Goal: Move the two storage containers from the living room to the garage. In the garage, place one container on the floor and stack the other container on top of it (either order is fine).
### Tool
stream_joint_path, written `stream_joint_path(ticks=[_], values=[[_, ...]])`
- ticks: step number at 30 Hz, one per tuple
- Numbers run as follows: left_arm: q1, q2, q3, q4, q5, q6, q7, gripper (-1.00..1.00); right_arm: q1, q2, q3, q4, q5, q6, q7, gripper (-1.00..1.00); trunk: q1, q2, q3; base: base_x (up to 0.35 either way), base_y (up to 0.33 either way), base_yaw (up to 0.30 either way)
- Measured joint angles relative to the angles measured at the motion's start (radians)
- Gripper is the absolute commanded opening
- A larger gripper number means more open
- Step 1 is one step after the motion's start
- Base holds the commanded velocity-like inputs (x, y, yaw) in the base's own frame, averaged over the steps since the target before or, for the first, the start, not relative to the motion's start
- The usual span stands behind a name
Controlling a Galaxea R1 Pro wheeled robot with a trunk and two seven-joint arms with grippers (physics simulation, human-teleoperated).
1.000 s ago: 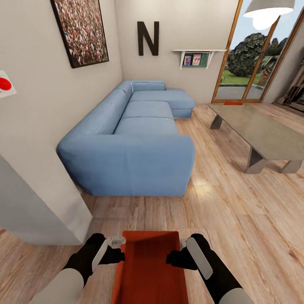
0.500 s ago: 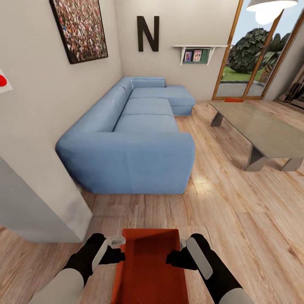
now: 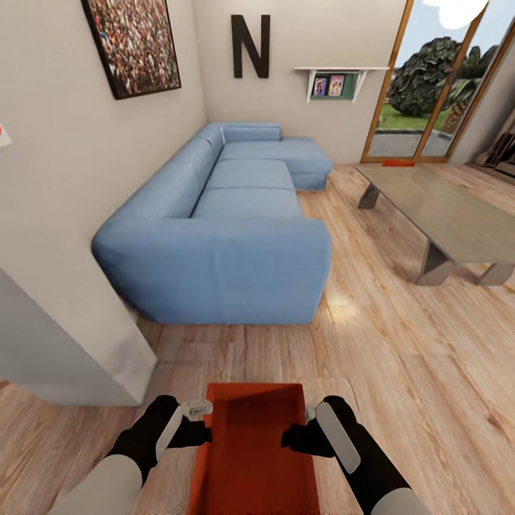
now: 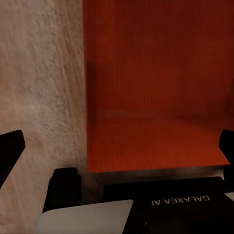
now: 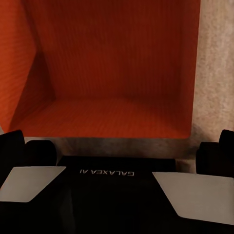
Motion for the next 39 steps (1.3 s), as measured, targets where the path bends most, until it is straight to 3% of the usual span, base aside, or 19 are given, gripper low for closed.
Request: stream_joint_path(ticks=[24,39], values=[[0.000,0.000,-0.001,0.000,-0.001,0.000,0.001,1.00,0.000,0.000,0.000,0.001,0.000,0.000,0.000,1.00,0.000,0.000,-0.037,0.000,0.000,0.000],[0.000,0.000,-0.002,0.000,-0.002,0.000,0.005,1.00,0.000,0.000,0.000,0.000,0.000,0.000,0.000,1.00,0.057,-0.105,-0.085,0.000,0.000,0.000]])
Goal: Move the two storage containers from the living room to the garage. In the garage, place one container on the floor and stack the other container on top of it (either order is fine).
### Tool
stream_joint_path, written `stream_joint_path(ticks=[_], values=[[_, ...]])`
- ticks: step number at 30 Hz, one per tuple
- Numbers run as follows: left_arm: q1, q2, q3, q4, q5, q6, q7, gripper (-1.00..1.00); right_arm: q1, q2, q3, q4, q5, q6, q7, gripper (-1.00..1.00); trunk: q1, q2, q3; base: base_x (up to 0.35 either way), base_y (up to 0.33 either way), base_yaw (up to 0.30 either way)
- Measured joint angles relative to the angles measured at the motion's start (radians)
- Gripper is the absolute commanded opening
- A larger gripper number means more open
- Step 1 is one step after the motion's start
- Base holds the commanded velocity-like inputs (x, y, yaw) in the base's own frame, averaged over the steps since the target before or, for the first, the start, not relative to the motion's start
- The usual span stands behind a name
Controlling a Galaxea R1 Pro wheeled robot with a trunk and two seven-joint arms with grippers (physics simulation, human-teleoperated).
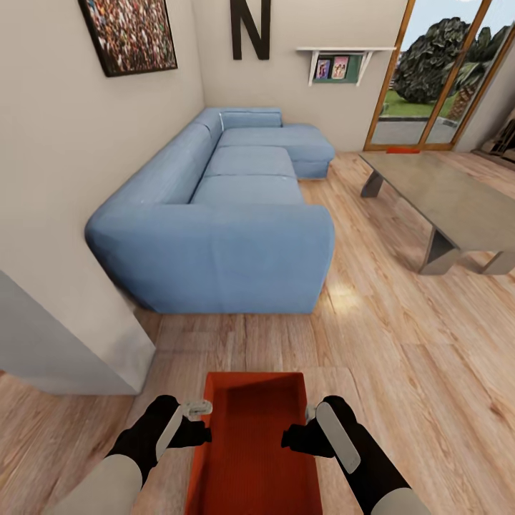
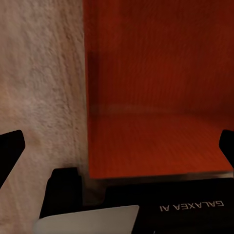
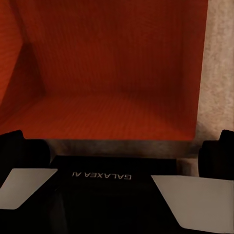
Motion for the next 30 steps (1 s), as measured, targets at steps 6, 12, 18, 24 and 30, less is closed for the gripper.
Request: stream_joint_path(ticks=[6,12,18,24,30], values=[[0.000,0.000,0.000,0.000,0.000,0.000,0.000,1.00,0.000,0.000,0.000,0.001,0.000,0.000,0.000,1.00,0.023,-0.042,-0.019,0.000,0.000,0.000],[0.000,0.000,0.000,0.000,0.000,0.000,0.000,1.00,0.000,0.000,0.000,0.001,0.000,0.000,0.001,1.00,0.046,-0.084,-0.038,0.000,0.000,0.000],[0.000,0.000,0.000,0.000,0.000,0.000,0.000,1.00,0.000,0.000,0.000,0.001,0.000,0.000,0.001,1.00,0.069,-0.126,-0.056,0.000,0.000,0.000],[0.000,0.000,0.000,0.000,0.000,0.000,0.000,1.00,0.000,0.000,0.000,0.001,0.000,0.000,0.001,1.00,0.092,-0.168,-0.075,0.000,0.000,0.000],[0.000,0.000,0.000,0.000,0.000,0.000,0.000,1.00,0.000,0.000,0.000,0.001,0.000,0.000,0.001,1.00,0.115,-0.210,-0.094,0.000,0.000,0.000]])
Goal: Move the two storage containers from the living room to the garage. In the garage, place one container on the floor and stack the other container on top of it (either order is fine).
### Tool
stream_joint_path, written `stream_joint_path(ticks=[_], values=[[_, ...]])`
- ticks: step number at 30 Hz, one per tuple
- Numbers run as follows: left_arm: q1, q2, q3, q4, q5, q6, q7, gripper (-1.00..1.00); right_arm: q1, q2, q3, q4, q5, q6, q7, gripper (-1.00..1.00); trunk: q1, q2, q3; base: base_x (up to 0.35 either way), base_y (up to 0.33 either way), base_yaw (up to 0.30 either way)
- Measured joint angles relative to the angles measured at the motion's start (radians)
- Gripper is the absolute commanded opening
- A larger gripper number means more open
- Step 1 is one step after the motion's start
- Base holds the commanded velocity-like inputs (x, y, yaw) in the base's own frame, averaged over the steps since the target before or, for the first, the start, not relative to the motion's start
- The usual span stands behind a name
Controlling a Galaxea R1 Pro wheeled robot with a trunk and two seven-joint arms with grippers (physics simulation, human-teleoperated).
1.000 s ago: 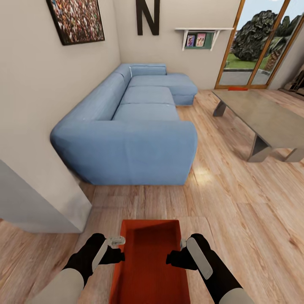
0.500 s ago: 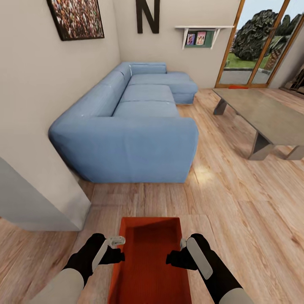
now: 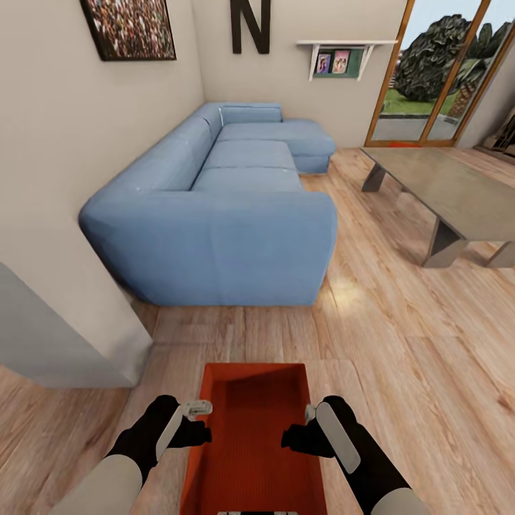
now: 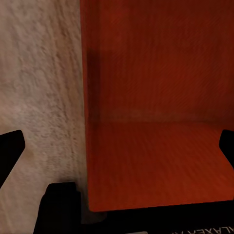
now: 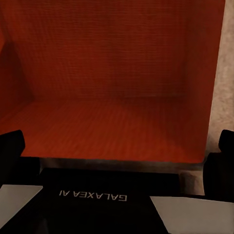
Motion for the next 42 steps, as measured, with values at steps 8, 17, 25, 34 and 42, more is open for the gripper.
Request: stream_joint_path(ticks=[8,17,25,34,42], values=[[0.000,0.000,0.000,0.000,0.000,0.000,0.000,1.00,0.000,0.000,0.000,0.000,0.000,0.000,0.000,1.00,0.012,-0.021,-0.009,0.000,0.000,0.000],[0.000,0.000,0.000,0.000,0.001,0.000,-0.004,1.00,0.000,0.000,0.000,0.000,0.000,0.000,0.000,1.00,0.012,-0.021,-0.009,0.000,0.000,0.000],[0.000,0.000,0.001,0.000,0.002,0.000,-0.009,1.00,0.000,0.000,0.000,0.000,0.000,0.000,0.000,1.00,0.012,-0.021,-0.009,0.000,0.000,0.000],[0.000,0.000,0.001,0.000,0.002,0.000,-0.009,1.00,0.000,0.000,0.000,0.000,0.000,0.000,0.000,1.00,0.012,-0.021,-0.009,-0.003,0.000,0.000],[0.000,0.000,-0.001,0.000,0.002,0.000,-0.009,1.00,0.000,0.000,0.000,0.000,0.000,0.000,0.000,1.00,0.012,-0.021,-0.010,-0.179,0.000,0.000]])
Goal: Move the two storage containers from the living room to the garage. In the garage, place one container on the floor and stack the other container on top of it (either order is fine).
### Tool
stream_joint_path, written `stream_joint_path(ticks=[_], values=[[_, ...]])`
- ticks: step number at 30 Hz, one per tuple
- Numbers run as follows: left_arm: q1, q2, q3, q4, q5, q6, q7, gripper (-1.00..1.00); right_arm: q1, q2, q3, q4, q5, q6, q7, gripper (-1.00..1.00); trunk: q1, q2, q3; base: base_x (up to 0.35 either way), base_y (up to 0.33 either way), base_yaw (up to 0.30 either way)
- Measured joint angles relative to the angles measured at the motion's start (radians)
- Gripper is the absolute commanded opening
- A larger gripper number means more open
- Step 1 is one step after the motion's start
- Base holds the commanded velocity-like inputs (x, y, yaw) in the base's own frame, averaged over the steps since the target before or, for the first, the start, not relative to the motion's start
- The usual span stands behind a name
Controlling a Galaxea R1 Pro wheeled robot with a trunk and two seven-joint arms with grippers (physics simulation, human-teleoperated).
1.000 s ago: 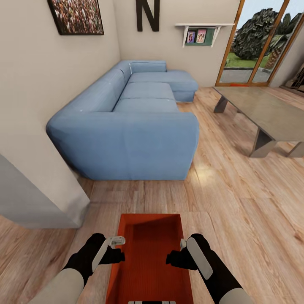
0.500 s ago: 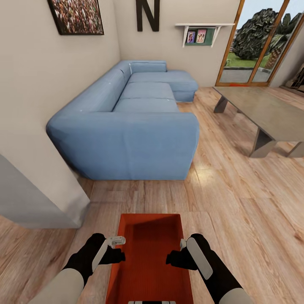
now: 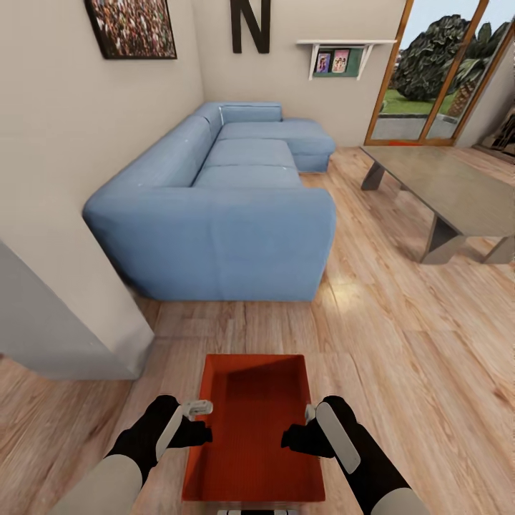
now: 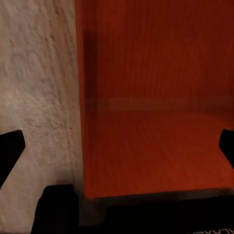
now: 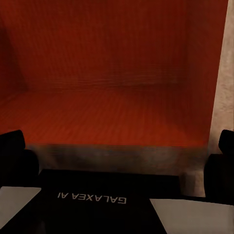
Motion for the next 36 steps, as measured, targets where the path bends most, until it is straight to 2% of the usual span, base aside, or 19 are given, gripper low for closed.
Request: stream_joint_path(ticks=[20,30,33,36], values=[[0.000,0.000,-0.001,0.000,-0.002,0.000,0.001,1.00,0.000,0.000,0.000,0.000,0.000,0.000,0.000,1.00,0.000,0.000,0.000,-0.014,0.000,0.000],[0.000,0.000,-0.001,0.000,-0.004,0.000,0.002,1.00,0.000,0.000,0.000,0.000,0.000,0.000,0.000,1.00,0.038,-0.070,-0.031,0.000,0.000,0.000],[0.000,0.000,-0.001,0.000,-0.004,0.000,0.002,1.00,0.000,0.000,0.000,0.000,0.000,0.000,0.000,1.00,0.038,-0.070,-0.031,0.000,0.000,0.000],[0.000,0.000,-0.001,0.000,-0.004,0.000,0.001,1.00,0.000,0.000,0.000,0.000,0.000,0.000,0.000,1.00,0.049,-0.091,-0.041,0.000,0.000,0.000]])
